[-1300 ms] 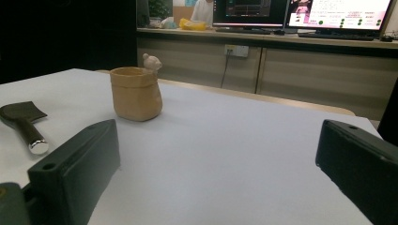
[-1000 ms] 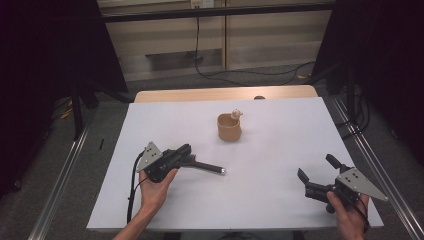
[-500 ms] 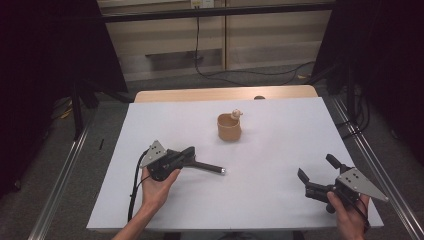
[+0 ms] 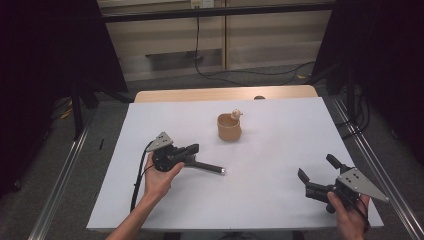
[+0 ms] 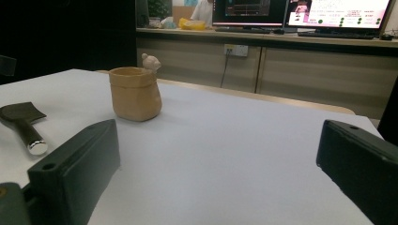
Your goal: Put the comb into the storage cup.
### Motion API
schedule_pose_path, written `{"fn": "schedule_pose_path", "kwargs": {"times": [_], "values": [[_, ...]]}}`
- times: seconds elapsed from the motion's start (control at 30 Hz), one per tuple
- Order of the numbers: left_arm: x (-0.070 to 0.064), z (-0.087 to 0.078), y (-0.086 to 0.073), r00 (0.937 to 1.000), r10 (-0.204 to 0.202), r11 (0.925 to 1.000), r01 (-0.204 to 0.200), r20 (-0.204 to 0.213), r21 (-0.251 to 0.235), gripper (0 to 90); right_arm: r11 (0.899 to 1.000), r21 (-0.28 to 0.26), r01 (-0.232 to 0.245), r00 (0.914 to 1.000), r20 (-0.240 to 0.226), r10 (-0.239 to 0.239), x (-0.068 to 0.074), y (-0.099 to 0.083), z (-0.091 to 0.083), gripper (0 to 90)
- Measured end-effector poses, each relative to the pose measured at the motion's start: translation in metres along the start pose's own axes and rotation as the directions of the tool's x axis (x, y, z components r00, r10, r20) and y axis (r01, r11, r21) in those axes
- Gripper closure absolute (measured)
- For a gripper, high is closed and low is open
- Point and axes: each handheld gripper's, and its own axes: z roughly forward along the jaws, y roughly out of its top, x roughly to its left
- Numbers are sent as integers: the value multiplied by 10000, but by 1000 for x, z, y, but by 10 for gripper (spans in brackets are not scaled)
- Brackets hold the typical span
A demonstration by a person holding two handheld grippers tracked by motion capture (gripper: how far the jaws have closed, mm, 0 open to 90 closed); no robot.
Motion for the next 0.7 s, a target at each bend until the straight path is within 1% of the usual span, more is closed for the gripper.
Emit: {"fn": "schedule_pose_path", "kwargs": {"times": [0.03, 0.1, 0.17, 0.27, 0.3, 0.33, 0.4, 0.47, 0.5, 0.57, 0.6, 0.63, 0.67, 0.7], "values": [[0, 2, 1, 9999, 75, 9997, -78, 137, 219, 900, 10000, 43, -1, 10000, -32, 1, 0, 0, 0, 0], [-1, 5, 5, 9996, 145, 9985, -158, 253, 526, 900, 10000, 44, 4, 9999, -101, -4, 1, 0, 0, 0], [-1, 8, 8, 9995, 187, 9976, -203, 245, 665, 900, 10000, 59, 17, 9999, -105, -16, 1, 0, 0, 0], [-2, 15, 9, 9997, 72, 9958, -92, 225, 914, 900, 10000, 71, 6, 10000, -64, -5, 1, -1, 1, 0], [-3, 17, 9, 9998, 107, 9949, -123, 167, 1002, 900, 10000, 71, 6, 10000, -64, -5, 1, -1, 1, 0], [-4, 20, 8, 9999, -5, 9937, -13, 160, 1121, 900, 9999, 100, -11, 10000, -70, 11, 1, -1, 1, 0], [-6, 23, 6, 9998, -102, 9933, 81, 174, 1156, 900, 10000, 90, 9, 10000, -69, -9, 1, -1, 1, 0], [-7, 27, 5, 9997, -133, 9906, 106, 185, 1366, 900, 10000, 84, 16, 10000, -77, -15, 1, -1, 1, 0], [-8, 28, 4, 9999, -53, 9882, 35, 114, 1534, 900, 10000, 77, 17, 10000, -84, -16, 1, -1, 1, 0], [-9, 30, 3, 9998, -101, 9859, 76, 141, 1670, 900, 10000, 84, 26, 9999, -111, -25, 1, -1, 0, 0], [-10, 30, 3, 9998, -87, 9838, 56, 164, 1791, 900, 10000, 79, 18, 9999, -118, -17, 1, -1, 0, 0], [-10, 31, 2, 9998, 96, 9810, -124, 151, 1934, 900, 10000, 79, 18, 9999, -118, -17, 1, -1, 0, 0], [-10, 32, 1, 9998, 104, 9778, -142, 188, 2092, 900, 10000, 84, 22, 9999, -132, -21, 1, -1, 1, 0], [-10, 32, 0, 9998, 75, 9762, -109, 164, 2164, 900, 9999, 98, 60, 9999, -150, -59, 1, -1, 1, 0]]}}
